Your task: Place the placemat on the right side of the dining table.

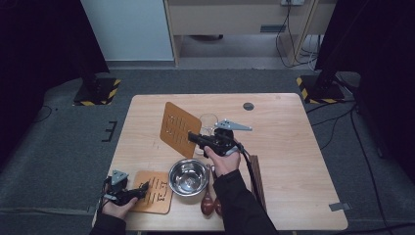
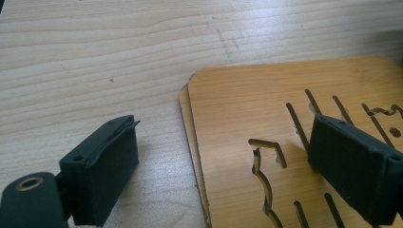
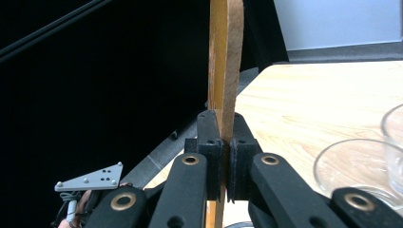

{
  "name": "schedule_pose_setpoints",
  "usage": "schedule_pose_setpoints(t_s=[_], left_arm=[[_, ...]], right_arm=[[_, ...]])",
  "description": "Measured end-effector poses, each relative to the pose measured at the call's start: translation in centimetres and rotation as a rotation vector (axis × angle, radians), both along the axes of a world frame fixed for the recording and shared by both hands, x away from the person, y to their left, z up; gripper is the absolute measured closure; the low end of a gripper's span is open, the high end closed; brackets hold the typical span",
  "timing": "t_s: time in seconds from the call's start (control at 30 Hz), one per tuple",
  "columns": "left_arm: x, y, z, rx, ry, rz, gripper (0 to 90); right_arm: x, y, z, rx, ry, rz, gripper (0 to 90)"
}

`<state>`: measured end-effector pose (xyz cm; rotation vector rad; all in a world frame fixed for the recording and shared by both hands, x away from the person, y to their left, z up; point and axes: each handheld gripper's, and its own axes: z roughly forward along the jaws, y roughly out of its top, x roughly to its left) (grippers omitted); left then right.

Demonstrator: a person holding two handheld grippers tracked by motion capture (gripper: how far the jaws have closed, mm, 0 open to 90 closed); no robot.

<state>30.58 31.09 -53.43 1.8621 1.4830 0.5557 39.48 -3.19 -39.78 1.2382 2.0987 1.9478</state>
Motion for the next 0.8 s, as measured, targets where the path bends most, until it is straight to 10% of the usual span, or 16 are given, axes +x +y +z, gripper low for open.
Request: schedule_pose_setpoints(t_s=[0.8], left_arm=[[0.0, 0.0, 0.0, 0.001, 0.001, -0.002, 7.9]], right_arm=[[0.7, -4.9, 0.9, 0.04, -0.012, -0.096, 87.1]])
